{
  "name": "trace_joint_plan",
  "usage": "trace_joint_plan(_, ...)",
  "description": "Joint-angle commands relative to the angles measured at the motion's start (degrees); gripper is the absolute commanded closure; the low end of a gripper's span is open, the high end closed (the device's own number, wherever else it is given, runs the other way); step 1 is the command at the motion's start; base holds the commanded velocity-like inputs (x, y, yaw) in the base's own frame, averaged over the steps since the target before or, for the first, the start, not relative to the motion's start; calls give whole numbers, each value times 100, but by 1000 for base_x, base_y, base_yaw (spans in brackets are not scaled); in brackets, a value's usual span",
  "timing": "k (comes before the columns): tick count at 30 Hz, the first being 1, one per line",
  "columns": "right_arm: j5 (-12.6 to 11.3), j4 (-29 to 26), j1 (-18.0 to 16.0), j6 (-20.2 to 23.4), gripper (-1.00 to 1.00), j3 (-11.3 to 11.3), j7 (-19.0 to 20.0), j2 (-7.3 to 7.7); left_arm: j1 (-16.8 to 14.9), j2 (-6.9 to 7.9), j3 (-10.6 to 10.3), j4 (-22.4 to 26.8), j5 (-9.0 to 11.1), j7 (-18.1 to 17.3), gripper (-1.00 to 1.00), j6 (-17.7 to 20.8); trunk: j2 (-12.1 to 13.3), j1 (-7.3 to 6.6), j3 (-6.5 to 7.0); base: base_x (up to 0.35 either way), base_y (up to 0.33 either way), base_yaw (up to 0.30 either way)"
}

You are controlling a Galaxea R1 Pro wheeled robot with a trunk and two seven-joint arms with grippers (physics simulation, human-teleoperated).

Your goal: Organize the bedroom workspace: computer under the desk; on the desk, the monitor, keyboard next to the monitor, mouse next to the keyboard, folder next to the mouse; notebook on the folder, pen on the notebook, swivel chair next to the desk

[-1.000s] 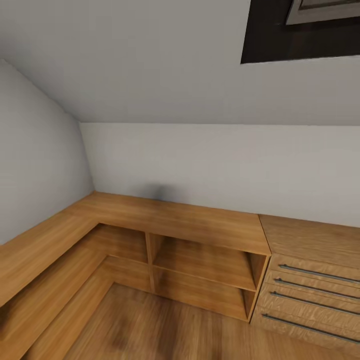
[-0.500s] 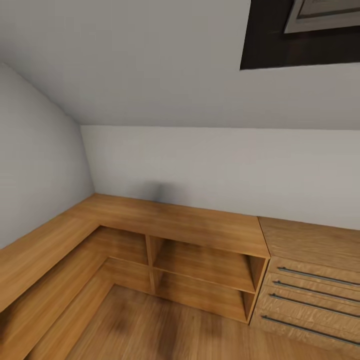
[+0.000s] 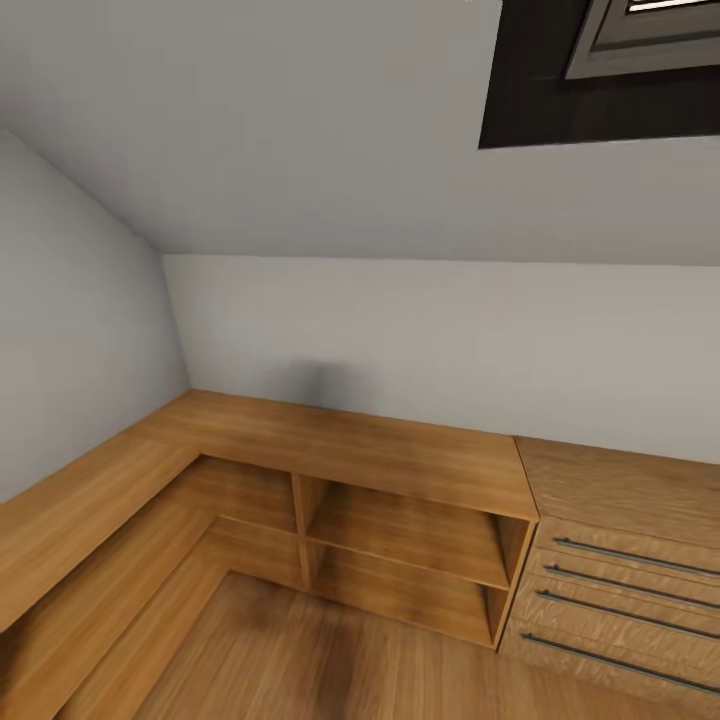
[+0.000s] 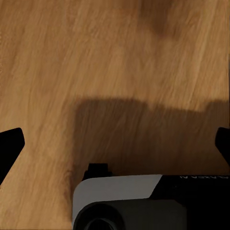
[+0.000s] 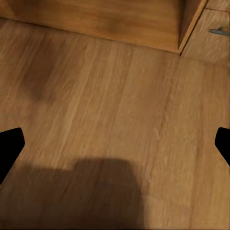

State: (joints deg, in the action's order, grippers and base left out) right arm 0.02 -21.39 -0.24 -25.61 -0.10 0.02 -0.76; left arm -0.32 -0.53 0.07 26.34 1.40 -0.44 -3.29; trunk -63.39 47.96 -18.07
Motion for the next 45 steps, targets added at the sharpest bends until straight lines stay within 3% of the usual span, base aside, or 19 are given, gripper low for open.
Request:
trace_joint_plan(1,-6,79,-2,-269,-100,-3,-12,13,-3,3,1,-38,19,-13,-100,-193,-4,0,-6,0,0,0)
trace_joint_plan(7,-23,420,-2,-776,-100,-4,-74,32,-3,27,2,-568,27,-24,-100,-1198,-4,0,-6,0,0,-1)
trace_joint_plan(15,-44,614,-2,-871,-100,-8,-89,-43,-3,48,45,-774,67,29,-100,-1873,-4,0,-6,0,0,-158)
trace_joint_plan(22,-119,626,-2,-867,-100,-9,-90,-45,-3,78,368,-785,335,27,-100,-1894,-4,0,-6,0,0,-289)
trace_joint_plan(45,-101,709,-2,-875,-100,9,-90,-66,-3,106,388,-789,352,27,-100,-1894,-4,0,1,0,0,-294)
